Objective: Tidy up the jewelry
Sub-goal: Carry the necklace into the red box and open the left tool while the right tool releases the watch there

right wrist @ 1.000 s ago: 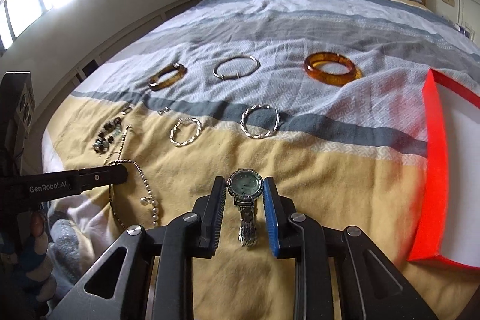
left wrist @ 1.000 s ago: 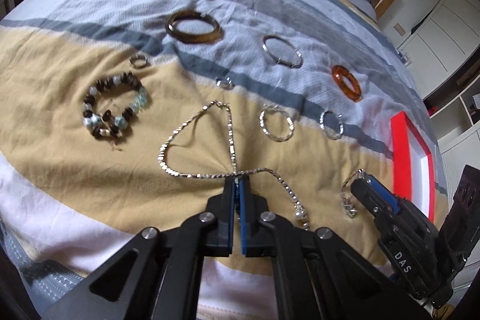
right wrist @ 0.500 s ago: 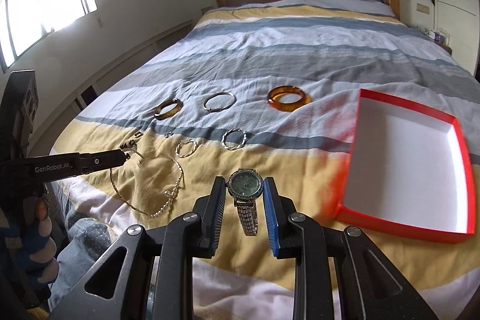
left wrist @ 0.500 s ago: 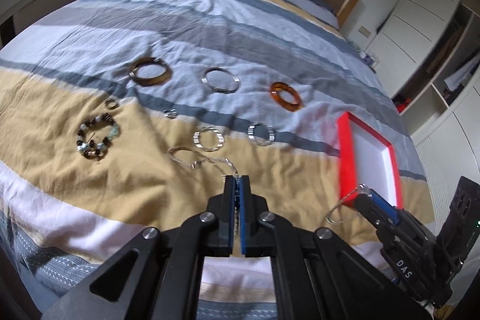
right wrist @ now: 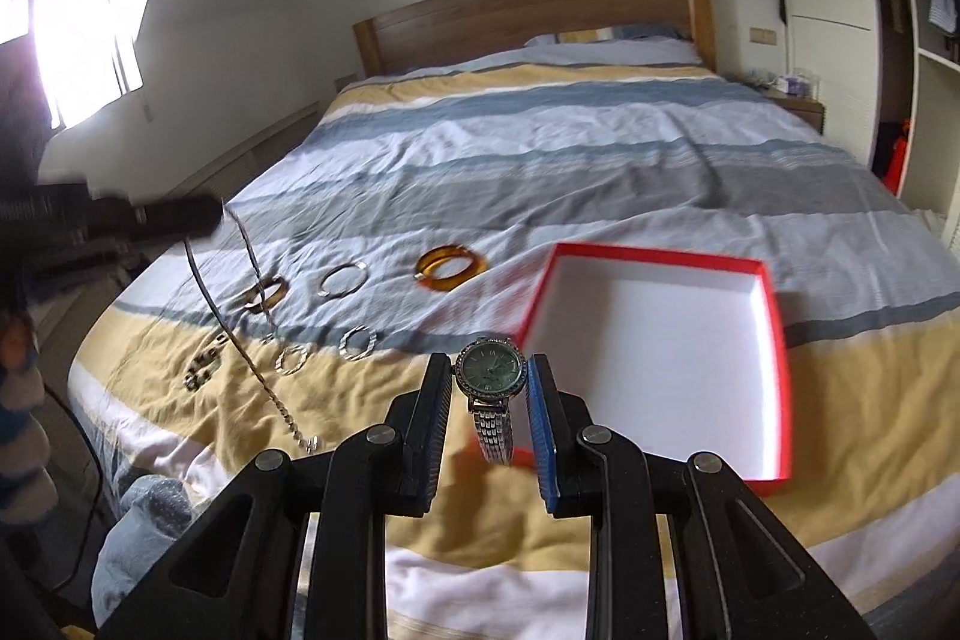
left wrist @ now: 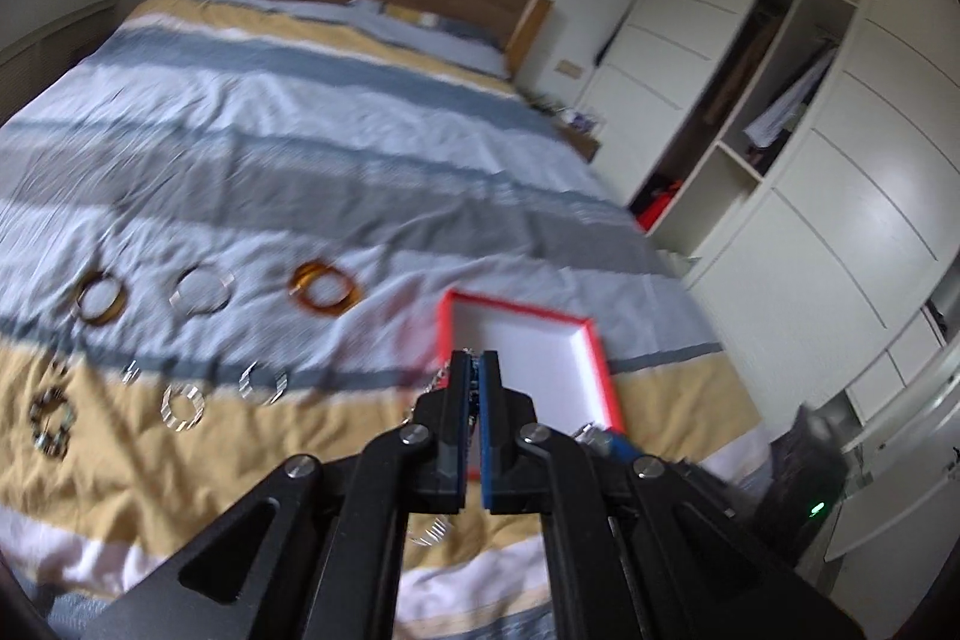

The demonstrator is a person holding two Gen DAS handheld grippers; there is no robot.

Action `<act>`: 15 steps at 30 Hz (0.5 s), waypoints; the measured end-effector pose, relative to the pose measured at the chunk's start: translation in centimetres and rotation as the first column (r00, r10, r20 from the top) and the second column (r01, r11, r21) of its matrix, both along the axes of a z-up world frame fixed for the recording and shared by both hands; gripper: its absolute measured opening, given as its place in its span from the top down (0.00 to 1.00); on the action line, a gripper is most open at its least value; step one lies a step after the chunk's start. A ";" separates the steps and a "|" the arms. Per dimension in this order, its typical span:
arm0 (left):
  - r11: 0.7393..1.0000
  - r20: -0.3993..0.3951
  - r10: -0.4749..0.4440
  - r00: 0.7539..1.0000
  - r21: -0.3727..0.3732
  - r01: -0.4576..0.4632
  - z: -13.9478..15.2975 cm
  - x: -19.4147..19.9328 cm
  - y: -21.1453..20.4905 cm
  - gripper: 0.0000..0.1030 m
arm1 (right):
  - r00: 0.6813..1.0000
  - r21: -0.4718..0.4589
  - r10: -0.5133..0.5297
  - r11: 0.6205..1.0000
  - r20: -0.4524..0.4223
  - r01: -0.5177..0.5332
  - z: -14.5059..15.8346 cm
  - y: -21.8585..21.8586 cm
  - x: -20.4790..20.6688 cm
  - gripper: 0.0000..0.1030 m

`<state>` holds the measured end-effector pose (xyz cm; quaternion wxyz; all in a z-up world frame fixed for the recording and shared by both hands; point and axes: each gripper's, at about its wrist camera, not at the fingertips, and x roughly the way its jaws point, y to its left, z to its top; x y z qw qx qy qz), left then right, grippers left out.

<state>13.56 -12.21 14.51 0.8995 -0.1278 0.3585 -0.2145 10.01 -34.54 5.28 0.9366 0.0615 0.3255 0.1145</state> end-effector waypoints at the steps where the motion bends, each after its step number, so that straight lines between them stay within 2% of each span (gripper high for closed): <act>1: 1.000 0.016 -0.019 1.000 -0.006 0.019 0.8 0.4 -1.0 0.98 | 1.000 -0.003 -0.013 1.000 0.003 0.013 0.2 -0.7 0.1 0.75; 4: 0.997 0.051 -0.078 0.996 -0.015 0.079 2.4 1.7 -4.3 0.98 | 0.998 -0.014 -0.060 0.998 0.005 0.060 0.4 -3.2 0.6 0.75; 7: 0.993 0.040 -0.122 0.992 0.001 0.122 1.5 3.2 -7.4 0.98 | 0.996 -0.023 -0.093 0.995 -0.004 0.093 -0.2 -5.1 1.3 0.75; 9: 0.990 -0.004 -0.140 0.990 0.019 0.140 -0.6 4.6 -9.2 0.98 | 0.994 -0.036 -0.110 0.993 -0.025 0.109 -1.3 -6.3 1.9 0.75; 15: 0.976 -0.199 -0.142 0.970 0.136 0.171 -11.5 7.5 -12.0 0.98 | 0.984 -0.053 -0.125 0.992 -0.129 0.119 -6.5 -8.1 4.2 0.75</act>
